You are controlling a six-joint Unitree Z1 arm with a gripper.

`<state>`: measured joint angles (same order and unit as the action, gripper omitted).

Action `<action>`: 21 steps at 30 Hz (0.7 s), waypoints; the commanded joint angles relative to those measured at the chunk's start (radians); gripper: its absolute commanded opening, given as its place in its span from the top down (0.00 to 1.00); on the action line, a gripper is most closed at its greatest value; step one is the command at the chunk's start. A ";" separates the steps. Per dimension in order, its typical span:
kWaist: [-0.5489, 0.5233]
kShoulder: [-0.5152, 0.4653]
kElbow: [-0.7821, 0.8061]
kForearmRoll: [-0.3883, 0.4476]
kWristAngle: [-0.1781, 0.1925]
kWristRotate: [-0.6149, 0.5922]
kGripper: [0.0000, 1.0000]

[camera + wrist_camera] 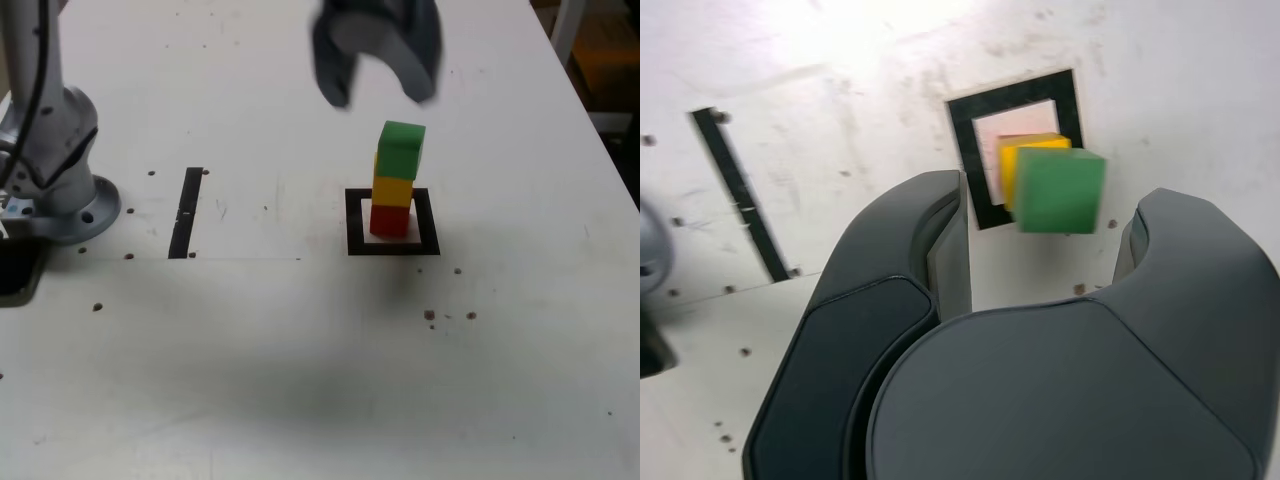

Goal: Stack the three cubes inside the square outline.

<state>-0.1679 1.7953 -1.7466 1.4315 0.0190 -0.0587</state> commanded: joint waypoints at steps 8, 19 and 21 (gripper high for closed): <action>0.088 -0.167 0.270 0.020 -0.035 -0.044 0.37; 0.129 -0.171 0.563 -0.150 -0.141 -0.047 0.37; 0.131 -0.168 0.609 -0.187 -0.159 -0.045 0.37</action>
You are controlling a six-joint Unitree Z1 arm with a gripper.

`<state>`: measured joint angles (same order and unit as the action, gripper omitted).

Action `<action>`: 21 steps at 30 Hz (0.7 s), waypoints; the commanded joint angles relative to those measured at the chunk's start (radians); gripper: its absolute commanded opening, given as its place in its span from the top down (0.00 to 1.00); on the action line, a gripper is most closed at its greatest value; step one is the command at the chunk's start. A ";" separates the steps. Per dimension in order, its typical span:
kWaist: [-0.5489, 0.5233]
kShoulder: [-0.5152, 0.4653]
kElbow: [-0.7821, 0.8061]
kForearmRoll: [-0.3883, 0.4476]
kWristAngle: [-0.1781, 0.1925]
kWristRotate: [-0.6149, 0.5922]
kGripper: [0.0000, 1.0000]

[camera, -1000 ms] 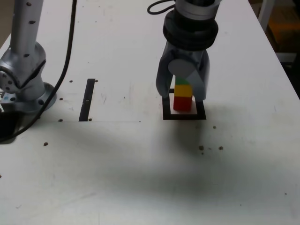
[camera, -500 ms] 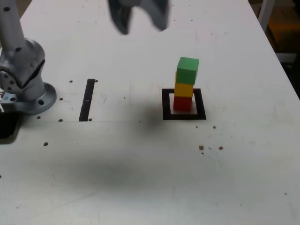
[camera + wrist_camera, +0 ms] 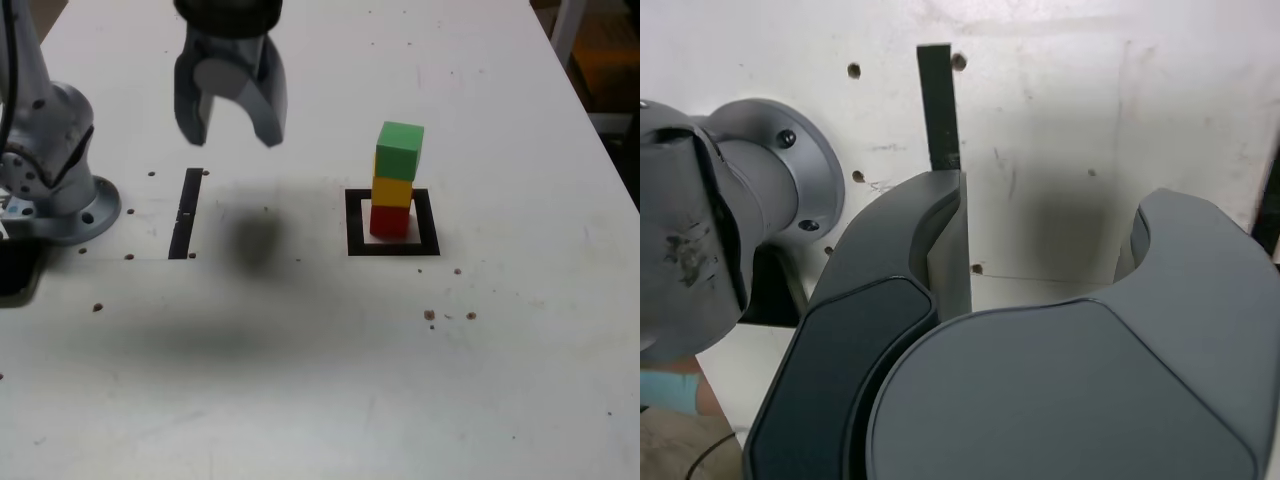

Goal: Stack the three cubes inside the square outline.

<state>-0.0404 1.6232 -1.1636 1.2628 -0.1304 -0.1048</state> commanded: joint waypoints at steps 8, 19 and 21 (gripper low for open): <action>0.004 0.043 0.217 -0.204 -0.115 0.031 0.37; 0.004 0.097 0.284 -0.337 -0.150 0.087 0.38; 0.004 0.097 0.285 -0.339 -0.150 0.088 0.38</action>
